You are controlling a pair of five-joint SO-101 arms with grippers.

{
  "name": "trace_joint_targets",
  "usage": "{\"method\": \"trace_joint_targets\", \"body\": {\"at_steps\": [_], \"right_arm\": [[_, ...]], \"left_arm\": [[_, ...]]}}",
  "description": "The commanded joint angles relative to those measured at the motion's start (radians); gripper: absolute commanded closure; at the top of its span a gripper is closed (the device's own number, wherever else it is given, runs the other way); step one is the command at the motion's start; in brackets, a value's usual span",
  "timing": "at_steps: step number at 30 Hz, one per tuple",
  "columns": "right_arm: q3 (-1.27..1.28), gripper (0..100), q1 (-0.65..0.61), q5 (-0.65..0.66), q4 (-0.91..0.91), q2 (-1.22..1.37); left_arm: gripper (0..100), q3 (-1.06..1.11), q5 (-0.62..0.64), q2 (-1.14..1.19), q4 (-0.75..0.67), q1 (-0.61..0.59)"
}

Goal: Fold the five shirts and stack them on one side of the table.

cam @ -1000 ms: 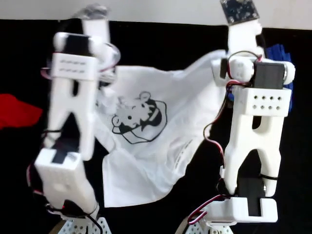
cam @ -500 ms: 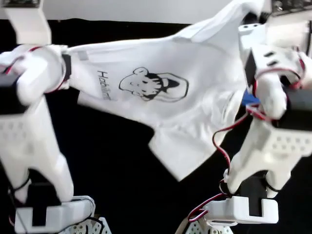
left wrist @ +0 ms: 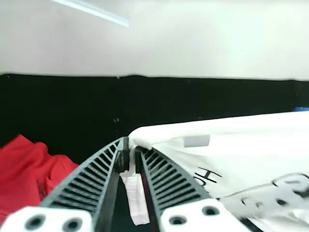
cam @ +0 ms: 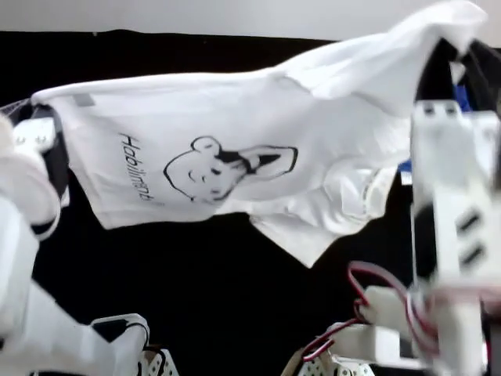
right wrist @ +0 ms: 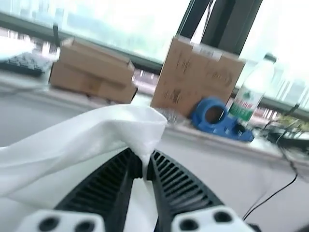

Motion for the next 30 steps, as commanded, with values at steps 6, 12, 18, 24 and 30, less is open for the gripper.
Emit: {"method": "trace_joint_targets", "body": {"at_steps": [6,12,18,24,30], "right_arm": [[-0.019,99.3,0.018,0.115,-0.047,-0.145],[0.13,99.3,0.013,0.112,-0.058,-0.142],[0.47,99.3,-0.024,0.071,-0.197,-0.081],[0.757,99.3,-0.122,0.055,-0.38,0.051],[0.817,99.3,-0.136,0.057,-0.599,0.22]], "left_arm": [[99,-0.021,-0.005,-0.085,-0.015,-0.012],[99,-0.018,-0.005,-0.076,0.005,-0.013],[99,0.298,-0.006,-0.062,-0.066,-0.013],[99,0.576,-0.006,0.107,-0.307,-0.047],[99,0.369,-0.006,0.394,-0.411,-0.062]]}}
